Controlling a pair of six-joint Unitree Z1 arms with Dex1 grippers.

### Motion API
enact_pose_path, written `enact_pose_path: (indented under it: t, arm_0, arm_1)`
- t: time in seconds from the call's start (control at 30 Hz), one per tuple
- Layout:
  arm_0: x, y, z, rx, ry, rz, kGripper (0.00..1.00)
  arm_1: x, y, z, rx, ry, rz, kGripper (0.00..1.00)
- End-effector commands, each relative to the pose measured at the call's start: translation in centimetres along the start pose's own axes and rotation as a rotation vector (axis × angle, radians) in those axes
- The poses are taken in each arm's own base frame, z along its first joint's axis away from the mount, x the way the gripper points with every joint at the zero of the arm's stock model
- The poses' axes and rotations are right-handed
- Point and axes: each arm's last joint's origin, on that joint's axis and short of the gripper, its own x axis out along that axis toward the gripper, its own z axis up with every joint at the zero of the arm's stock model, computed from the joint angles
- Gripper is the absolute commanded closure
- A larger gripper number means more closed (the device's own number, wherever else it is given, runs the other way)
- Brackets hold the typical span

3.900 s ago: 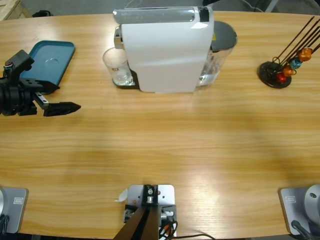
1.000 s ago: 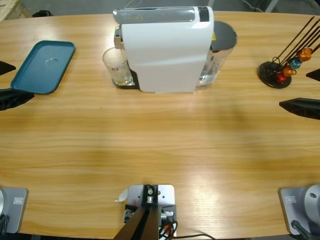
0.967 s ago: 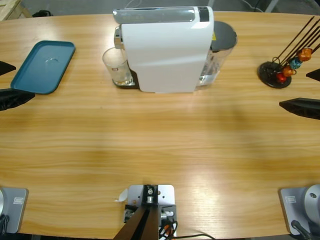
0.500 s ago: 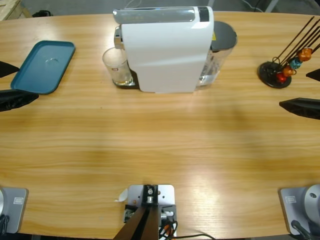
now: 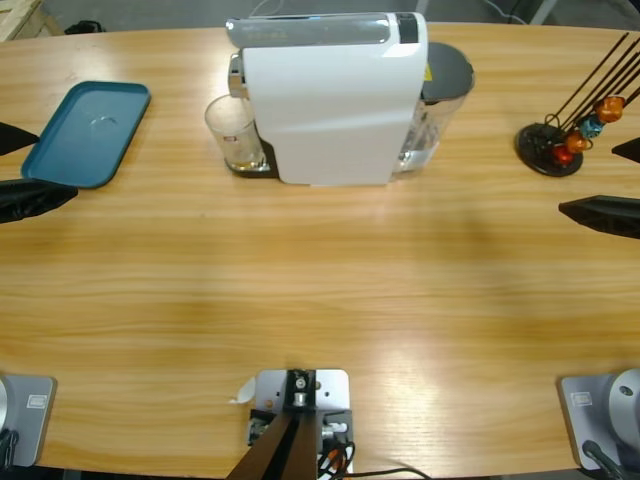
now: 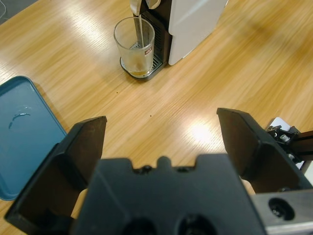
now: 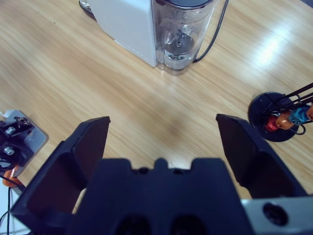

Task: Pour coffee

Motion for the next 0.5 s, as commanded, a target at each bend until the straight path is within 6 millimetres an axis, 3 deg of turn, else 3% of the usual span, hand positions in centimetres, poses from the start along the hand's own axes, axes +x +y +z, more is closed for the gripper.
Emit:
enact_pose_path:
  t: [0.03, 0.5]
  arm_0:
    - [1.32, 0.29, -0.62, -0.024, 0.052, -0.013, 0.017]
    - [1.46, 0.32, -0.61, -0.025, 0.057, -0.014, 0.017]
  arm_1:
    - [0.55, 0.04, -0.77, -0.019, 0.023, -0.008, 0.036]
    - [0.55, 0.04, -0.79, -0.021, 0.024, -0.007, 0.036]
